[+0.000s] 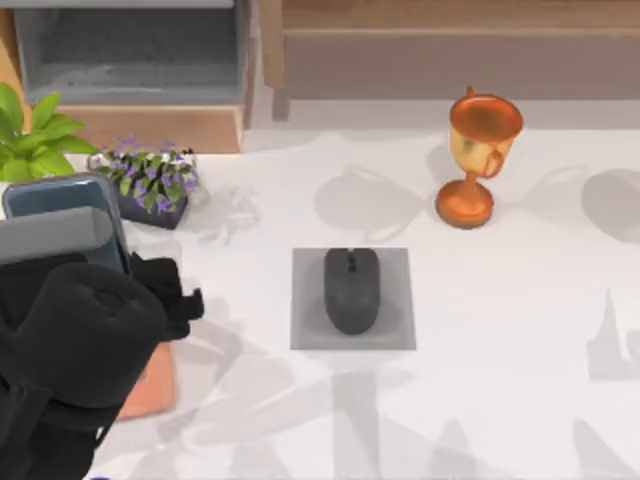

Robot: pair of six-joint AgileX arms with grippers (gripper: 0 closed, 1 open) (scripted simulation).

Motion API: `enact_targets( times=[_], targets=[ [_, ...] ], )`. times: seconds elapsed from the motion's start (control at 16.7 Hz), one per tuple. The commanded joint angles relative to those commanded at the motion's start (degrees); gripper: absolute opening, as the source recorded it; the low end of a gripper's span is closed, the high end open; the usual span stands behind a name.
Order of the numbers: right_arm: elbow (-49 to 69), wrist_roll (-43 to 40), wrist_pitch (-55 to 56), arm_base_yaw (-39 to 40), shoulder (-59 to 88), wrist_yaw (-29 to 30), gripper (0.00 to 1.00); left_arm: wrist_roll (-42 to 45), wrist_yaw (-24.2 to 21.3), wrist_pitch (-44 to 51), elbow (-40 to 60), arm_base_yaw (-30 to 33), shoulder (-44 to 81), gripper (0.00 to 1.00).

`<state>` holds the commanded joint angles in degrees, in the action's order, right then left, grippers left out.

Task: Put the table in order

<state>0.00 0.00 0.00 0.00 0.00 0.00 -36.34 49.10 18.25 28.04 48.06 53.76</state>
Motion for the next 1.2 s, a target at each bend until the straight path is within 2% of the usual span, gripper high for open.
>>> enact_targets(
  times=[0.72, 1.2],
  targets=[
    [0.0, 0.0, 0.0, 0.0, 0.0, 0.0, 1.0, 0.0, 0.0, 0.0, 0.0, 0.0, 0.0, 0.98],
    [0.0, 0.0, 0.0, 0.0, 0.0, 0.0, 1.0, 0.0, 0.0, 0.0, 0.0, 0.0, 0.0, 1.0]
  ],
)
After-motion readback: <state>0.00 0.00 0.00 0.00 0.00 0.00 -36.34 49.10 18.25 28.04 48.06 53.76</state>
